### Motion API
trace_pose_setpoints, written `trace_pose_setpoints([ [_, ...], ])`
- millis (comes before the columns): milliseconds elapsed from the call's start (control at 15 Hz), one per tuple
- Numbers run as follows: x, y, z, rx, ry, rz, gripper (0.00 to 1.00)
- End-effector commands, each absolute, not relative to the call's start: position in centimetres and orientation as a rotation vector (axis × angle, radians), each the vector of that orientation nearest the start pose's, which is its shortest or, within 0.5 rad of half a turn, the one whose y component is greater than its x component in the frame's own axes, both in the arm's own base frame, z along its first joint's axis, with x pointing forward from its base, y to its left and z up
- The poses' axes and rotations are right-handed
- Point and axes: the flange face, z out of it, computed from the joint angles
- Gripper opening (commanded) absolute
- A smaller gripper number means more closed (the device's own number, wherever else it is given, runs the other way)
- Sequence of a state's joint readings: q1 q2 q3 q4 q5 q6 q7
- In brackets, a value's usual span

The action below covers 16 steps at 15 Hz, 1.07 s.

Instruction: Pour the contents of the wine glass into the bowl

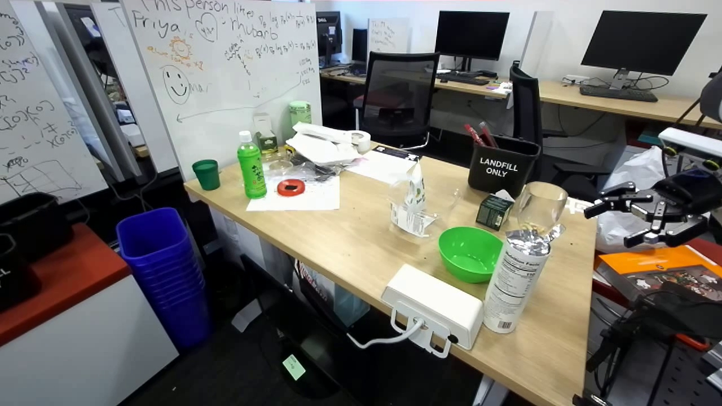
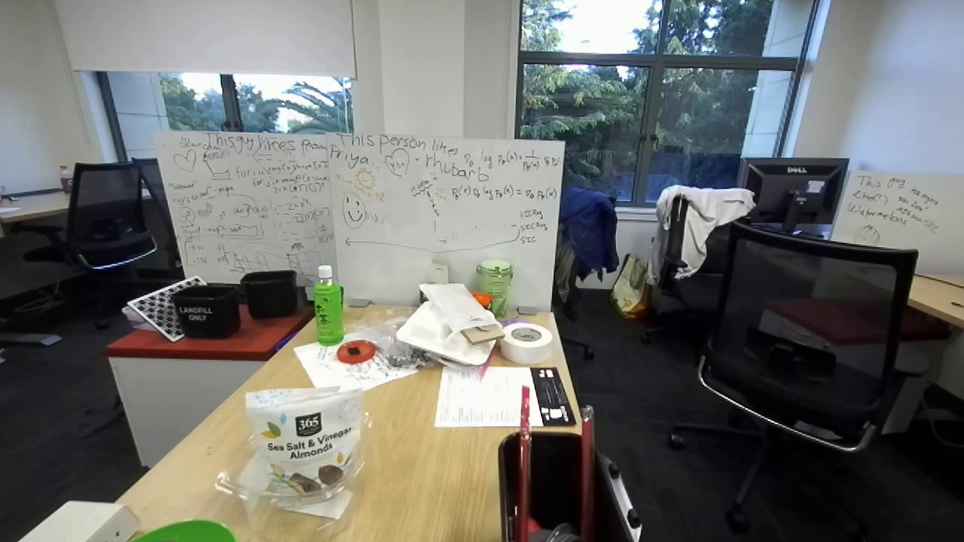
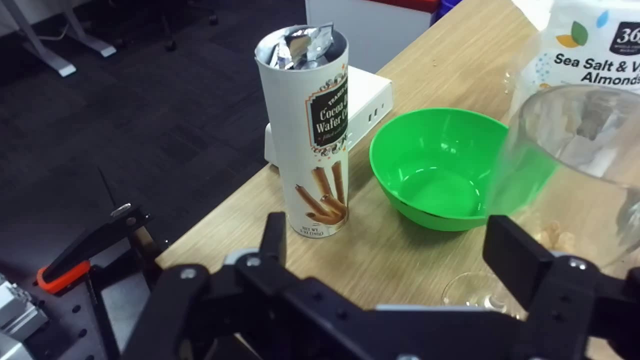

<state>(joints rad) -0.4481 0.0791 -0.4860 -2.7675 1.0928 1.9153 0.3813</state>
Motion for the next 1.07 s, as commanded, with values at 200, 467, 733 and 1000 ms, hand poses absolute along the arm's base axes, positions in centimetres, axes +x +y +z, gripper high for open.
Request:
trace_pose_setpoints([
  [200, 21.0, -23.2, 12.3, -0.552, 1.900, 0.699, 1.00],
  [467, 20.6, -23.3, 11.5, -0.525, 1.922, 0.708, 1.00],
  [733, 20.9, -23.2, 11.5, -0.535, 1.920, 0.711, 1.00],
  [1000, 21.9, -23.0, 10.7, -0.474, 1.922, 0.735, 1.00],
])
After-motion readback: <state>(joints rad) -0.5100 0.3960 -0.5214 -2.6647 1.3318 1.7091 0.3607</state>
